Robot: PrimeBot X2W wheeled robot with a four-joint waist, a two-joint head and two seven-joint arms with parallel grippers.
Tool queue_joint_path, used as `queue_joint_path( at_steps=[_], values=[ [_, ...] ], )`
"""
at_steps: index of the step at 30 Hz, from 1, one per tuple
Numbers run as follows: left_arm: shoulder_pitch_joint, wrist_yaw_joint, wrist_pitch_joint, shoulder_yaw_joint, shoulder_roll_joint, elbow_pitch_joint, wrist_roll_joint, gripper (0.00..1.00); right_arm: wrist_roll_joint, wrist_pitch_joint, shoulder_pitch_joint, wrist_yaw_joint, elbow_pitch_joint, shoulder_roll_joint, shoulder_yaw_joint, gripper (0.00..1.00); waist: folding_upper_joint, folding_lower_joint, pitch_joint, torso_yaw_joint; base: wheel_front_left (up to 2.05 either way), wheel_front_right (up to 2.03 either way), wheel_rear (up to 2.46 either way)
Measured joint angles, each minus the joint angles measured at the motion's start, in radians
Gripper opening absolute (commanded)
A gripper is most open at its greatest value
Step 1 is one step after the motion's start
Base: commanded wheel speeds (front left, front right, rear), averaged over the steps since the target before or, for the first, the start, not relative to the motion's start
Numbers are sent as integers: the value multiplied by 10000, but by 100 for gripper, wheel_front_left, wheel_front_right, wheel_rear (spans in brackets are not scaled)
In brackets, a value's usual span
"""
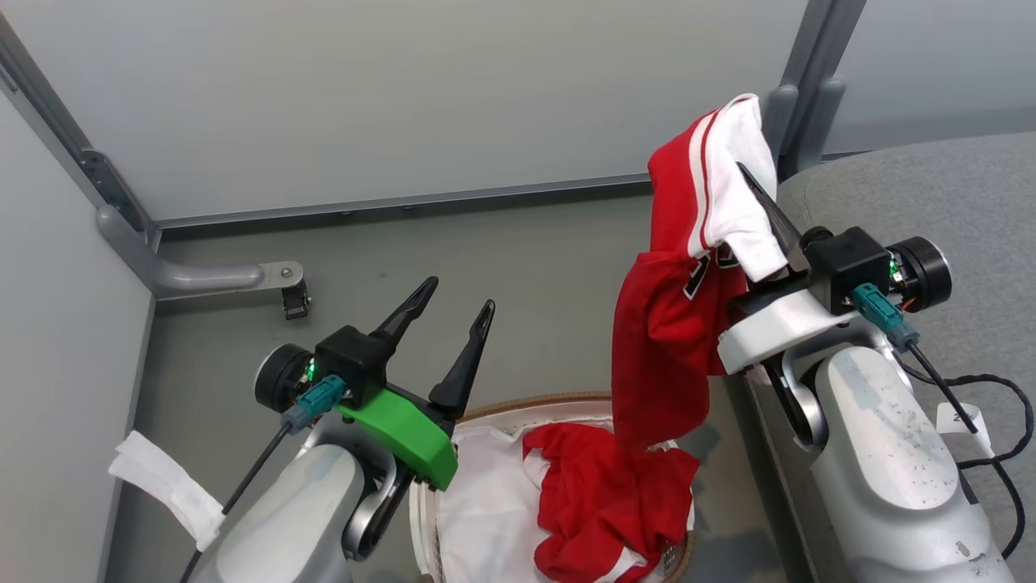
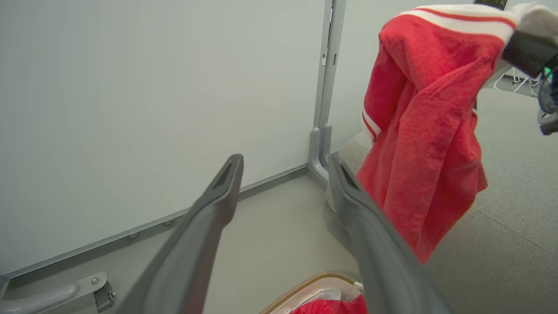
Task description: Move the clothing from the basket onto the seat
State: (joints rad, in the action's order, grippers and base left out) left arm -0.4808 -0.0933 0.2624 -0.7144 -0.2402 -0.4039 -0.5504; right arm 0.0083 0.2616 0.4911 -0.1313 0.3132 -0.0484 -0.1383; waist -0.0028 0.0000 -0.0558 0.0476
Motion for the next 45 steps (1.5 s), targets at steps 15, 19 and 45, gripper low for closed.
queue_joint_path(
  at_steps=[15, 19, 45],
  values=[
    [491, -309, 10, 677, 629, 196, 1315, 100, -382, 0, 288, -2, -288, 4, 1068, 0, 0, 0, -562, -1090, 0, 0, 0],
    [291, -339, 15, 713, 662, 167, 1429, 100, -401, 2, 394, -2, -401, -2, 1582, 0, 0, 0, -827, -1788, 0, 0, 0],
    [-563, -355, 17, -380, 970, 374, 1574, 100, -1848, 0, 1278, -2, -744, -150, 3333, 0, 0, 1, -3000, -4390, 0, 0, 0]
  ],
)
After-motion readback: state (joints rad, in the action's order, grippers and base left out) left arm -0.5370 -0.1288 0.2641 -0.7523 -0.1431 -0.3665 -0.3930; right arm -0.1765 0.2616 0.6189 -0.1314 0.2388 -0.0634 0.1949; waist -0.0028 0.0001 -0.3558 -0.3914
